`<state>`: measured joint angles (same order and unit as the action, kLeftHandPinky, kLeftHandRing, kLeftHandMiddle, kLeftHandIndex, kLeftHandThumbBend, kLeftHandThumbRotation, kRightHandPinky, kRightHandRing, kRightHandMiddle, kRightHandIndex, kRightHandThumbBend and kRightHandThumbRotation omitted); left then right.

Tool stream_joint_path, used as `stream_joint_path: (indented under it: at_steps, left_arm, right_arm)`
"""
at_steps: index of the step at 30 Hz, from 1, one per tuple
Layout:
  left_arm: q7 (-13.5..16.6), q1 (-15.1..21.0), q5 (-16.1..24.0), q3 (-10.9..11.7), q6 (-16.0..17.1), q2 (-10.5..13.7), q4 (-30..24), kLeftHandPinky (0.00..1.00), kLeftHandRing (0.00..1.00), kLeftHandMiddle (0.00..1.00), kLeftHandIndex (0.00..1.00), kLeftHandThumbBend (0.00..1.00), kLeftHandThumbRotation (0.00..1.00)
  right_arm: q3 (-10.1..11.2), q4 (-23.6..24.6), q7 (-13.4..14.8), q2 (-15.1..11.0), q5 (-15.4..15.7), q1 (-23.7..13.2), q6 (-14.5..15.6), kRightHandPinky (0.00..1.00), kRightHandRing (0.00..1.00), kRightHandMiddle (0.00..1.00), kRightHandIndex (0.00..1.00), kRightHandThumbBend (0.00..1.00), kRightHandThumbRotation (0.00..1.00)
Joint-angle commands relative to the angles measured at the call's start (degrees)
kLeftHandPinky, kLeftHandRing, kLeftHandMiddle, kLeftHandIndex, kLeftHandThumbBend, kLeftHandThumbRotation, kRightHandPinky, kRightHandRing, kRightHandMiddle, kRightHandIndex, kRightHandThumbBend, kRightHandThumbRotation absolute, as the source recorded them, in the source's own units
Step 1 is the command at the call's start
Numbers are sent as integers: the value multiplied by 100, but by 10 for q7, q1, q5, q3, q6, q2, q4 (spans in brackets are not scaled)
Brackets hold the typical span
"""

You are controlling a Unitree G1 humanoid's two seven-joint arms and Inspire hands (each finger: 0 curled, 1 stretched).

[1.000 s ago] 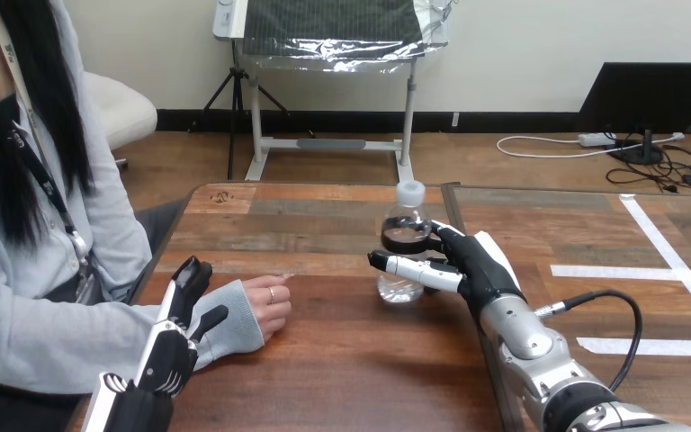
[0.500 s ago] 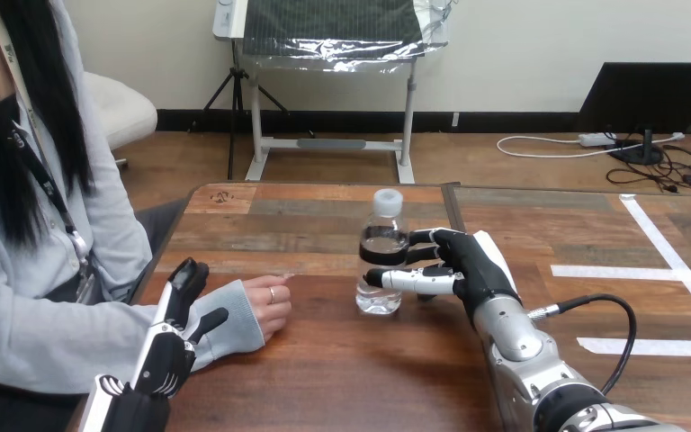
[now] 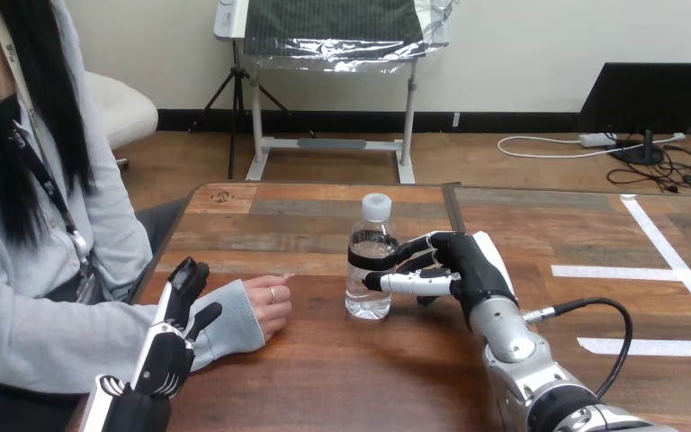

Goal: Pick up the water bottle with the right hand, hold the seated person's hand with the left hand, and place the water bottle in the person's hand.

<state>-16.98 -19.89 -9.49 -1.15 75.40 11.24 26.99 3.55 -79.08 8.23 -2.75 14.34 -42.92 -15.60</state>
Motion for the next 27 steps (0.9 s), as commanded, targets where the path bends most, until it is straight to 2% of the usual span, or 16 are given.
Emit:
stream_joint_path:
  at_steps: [1,6,15,21,24,27]
  left_arm:
    - [2,23,3,3,13,5,-8,92,100,100,100,100,54]
    - [2,25,4,2,18,6,-4,91,100,100,100,100,56]
    - [5,15,-6,-3,1,2,-16,90,100,100,100,100,55]
    - [8,16,4,4,3,0,-14,90,100,100,100,100,56]
    - [9,10,2,1,-11,-1,-24,90,100,100,100,100,56]
    - [8,12,5,2,-4,1,-21,90,100,100,100,100,56]
  right_arm:
    - [13,5,14,-2,-7,-38,-3,40,43,46,46,86,0]
    - [14,5,15,-3,-5,-36,-5,39,43,46,47,84,0]
    - [23,6,9,-6,-9,-33,-10,39,44,48,48,83,0]
    - [23,6,8,-9,-7,-31,-13,39,44,48,48,83,0]
    - [25,7,6,-11,-7,-30,-13,39,44,48,48,83,0]
    - [19,7,14,-13,0,-30,-13,39,44,49,49,83,0]
